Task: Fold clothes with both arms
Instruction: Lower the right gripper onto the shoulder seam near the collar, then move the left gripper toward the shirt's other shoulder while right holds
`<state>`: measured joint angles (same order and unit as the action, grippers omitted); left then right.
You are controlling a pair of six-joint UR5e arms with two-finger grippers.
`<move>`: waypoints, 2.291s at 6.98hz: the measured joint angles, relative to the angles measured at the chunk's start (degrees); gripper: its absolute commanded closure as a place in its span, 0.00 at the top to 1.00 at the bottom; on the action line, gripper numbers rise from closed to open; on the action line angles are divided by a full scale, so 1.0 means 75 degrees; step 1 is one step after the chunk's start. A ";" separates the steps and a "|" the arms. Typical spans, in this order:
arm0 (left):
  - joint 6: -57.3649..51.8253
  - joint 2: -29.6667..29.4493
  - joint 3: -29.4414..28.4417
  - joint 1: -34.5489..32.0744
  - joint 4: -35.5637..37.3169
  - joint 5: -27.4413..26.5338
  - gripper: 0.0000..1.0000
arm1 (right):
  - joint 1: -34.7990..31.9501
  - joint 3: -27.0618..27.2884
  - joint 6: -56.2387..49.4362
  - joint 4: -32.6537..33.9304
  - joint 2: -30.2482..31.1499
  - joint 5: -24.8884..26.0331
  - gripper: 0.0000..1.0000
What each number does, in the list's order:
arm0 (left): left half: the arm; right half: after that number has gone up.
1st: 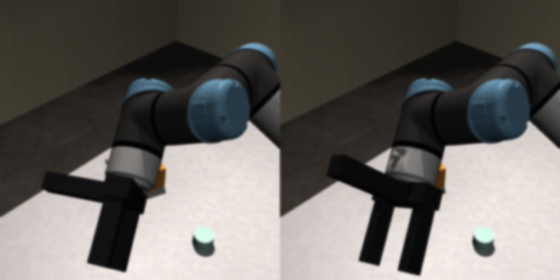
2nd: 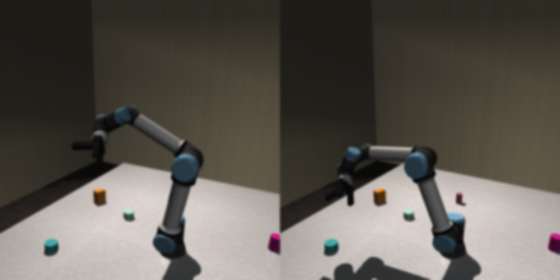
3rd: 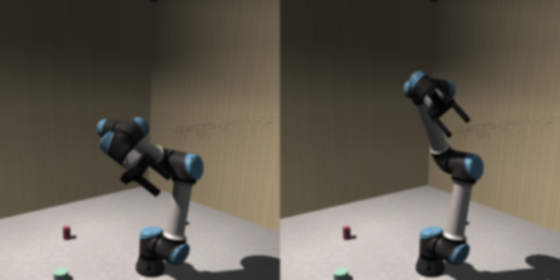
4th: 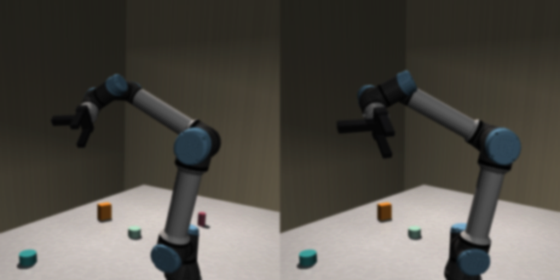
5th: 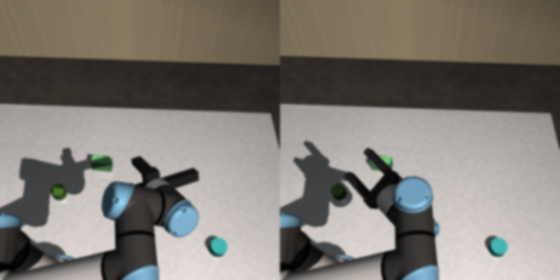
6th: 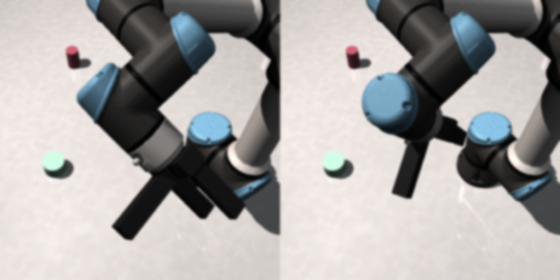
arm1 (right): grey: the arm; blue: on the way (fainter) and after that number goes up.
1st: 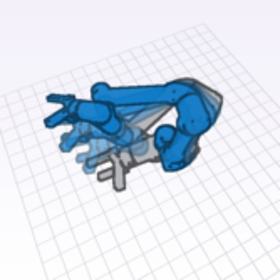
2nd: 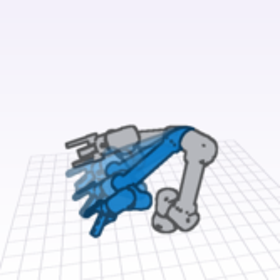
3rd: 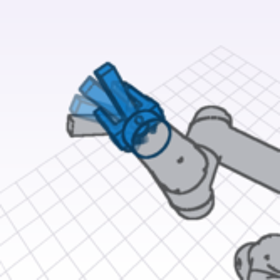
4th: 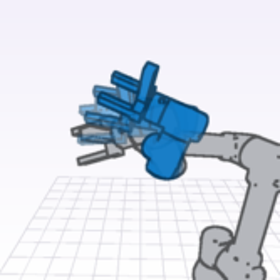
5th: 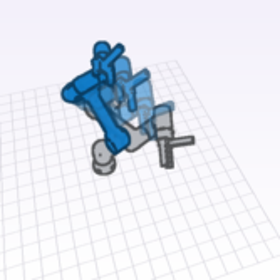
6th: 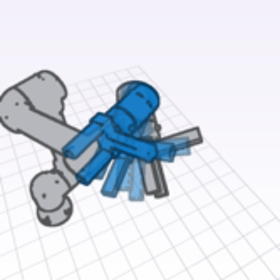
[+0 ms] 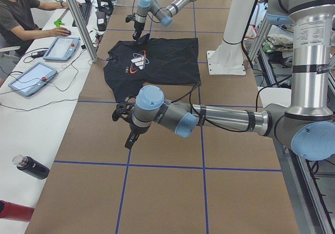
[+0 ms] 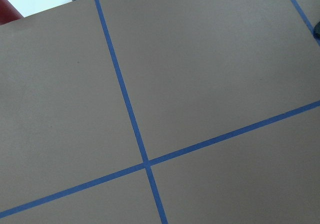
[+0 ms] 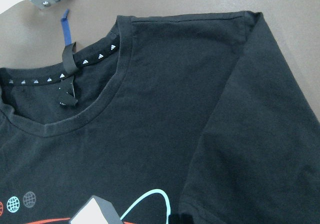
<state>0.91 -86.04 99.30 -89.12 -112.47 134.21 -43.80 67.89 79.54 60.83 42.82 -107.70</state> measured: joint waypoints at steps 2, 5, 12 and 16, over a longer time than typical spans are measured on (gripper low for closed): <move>0.0006 -0.0021 -0.0011 0.0000 0.0006 0.0000 1.00 | 0.0054 -0.0061 0.0013 -0.0001 -0.0017 0.0033 0.99; 0.0330 -0.0587 -0.0333 0.0216 -0.0089 0.0213 1.00 | 0.0067 0.0066 0.0138 -0.0017 -0.0004 0.0020 1.00; 0.3803 -0.4018 -0.4089 0.2777 -0.2646 0.0348 1.00 | -0.0027 0.3814 0.0353 0.0011 0.2672 -0.0235 1.00; 0.6511 -0.4709 -0.5244 0.3961 -0.4328 -0.1584 0.80 | -0.0040 0.3946 0.0361 -0.0020 0.2913 -0.0217 0.99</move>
<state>49.75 -121.36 59.97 -59.41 -144.93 122.33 -44.10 97.48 82.24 60.68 64.67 -109.33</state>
